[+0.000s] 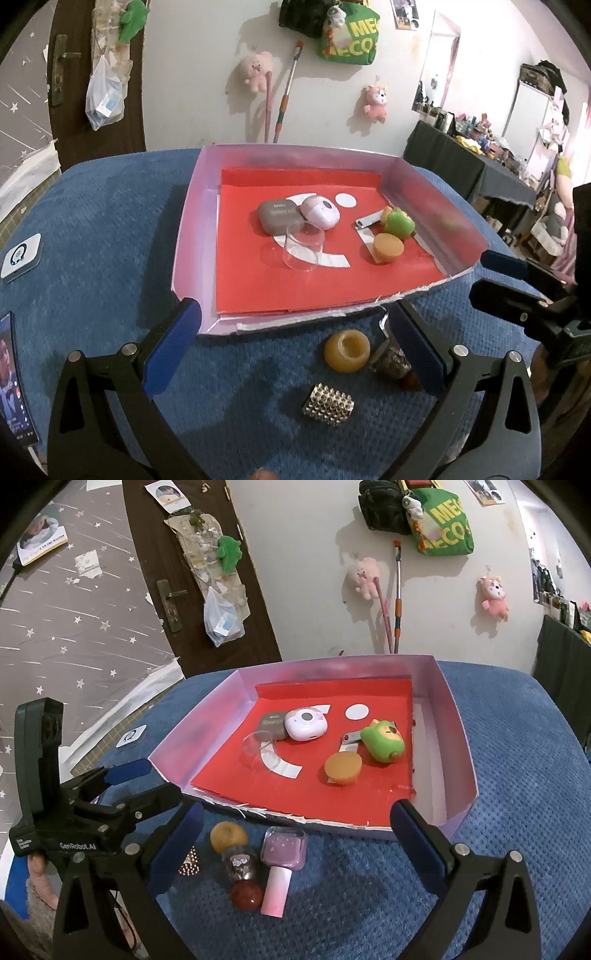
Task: Organize rigid objects
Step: 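Withdraw both tools from the box toward the remaining items, then grasp the silver studded cylinder with the left gripper while the right grasps the pink nail polish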
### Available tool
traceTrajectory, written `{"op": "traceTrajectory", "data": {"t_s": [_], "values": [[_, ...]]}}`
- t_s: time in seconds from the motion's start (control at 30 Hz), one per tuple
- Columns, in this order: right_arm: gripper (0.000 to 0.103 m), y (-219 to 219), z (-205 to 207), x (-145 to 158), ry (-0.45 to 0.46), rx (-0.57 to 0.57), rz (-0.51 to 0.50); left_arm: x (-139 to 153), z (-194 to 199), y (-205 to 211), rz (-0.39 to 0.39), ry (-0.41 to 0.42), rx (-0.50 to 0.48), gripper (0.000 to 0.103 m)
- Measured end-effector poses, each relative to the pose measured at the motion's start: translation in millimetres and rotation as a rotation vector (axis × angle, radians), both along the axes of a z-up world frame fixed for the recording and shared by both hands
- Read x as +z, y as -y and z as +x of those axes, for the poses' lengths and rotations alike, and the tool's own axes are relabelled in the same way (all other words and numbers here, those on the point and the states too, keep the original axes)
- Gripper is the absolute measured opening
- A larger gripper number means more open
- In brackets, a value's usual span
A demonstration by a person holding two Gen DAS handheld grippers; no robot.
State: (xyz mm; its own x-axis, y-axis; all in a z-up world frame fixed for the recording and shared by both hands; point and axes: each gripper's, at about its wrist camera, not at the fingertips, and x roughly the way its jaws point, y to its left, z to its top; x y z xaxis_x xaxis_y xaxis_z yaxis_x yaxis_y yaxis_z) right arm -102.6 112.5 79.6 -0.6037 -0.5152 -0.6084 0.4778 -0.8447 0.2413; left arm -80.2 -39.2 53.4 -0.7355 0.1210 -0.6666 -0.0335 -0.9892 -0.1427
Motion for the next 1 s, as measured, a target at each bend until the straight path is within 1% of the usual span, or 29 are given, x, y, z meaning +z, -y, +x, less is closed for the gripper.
{"op": "traceTrajectory", "data": {"t_s": [0.07, 0.13, 0.27, 0.37, 0.53, 0.6, 0.63, 1.0], "values": [[0.102, 0, 3, -1, 0.000, 0.003, 0.005, -2, 1, -1, -0.013, 0.007, 0.010, 0.103], [0.096, 1, 6, -1, -0.002, 0.006, 0.012, -4, 2, -2, -0.018, 0.020, 0.024, 0.103], [0.091, 3, 8, -3, 0.004, 0.017, 0.022, -6, 4, 1, 0.008, 0.028, 0.022, 0.103], [0.083, 5, 10, -5, 0.008, 0.023, 0.023, -8, 6, 2, 0.012, 0.032, 0.022, 0.103], [0.066, 5, 11, -11, 0.028, 0.024, 0.022, -12, 10, -1, 0.013, 0.037, 0.009, 0.103], [0.062, 5, 11, -12, 0.035, 0.023, 0.022, -13, 12, -1, 0.021, 0.036, 0.009, 0.103], [0.060, 4, 10, -14, 0.041, 0.022, 0.020, -14, 12, 0, 0.024, 0.036, 0.009, 0.103], [0.059, 6, 9, -27, 0.080, 0.021, 0.012, -19, 21, -2, 0.039, 0.044, 0.004, 0.101]]}}
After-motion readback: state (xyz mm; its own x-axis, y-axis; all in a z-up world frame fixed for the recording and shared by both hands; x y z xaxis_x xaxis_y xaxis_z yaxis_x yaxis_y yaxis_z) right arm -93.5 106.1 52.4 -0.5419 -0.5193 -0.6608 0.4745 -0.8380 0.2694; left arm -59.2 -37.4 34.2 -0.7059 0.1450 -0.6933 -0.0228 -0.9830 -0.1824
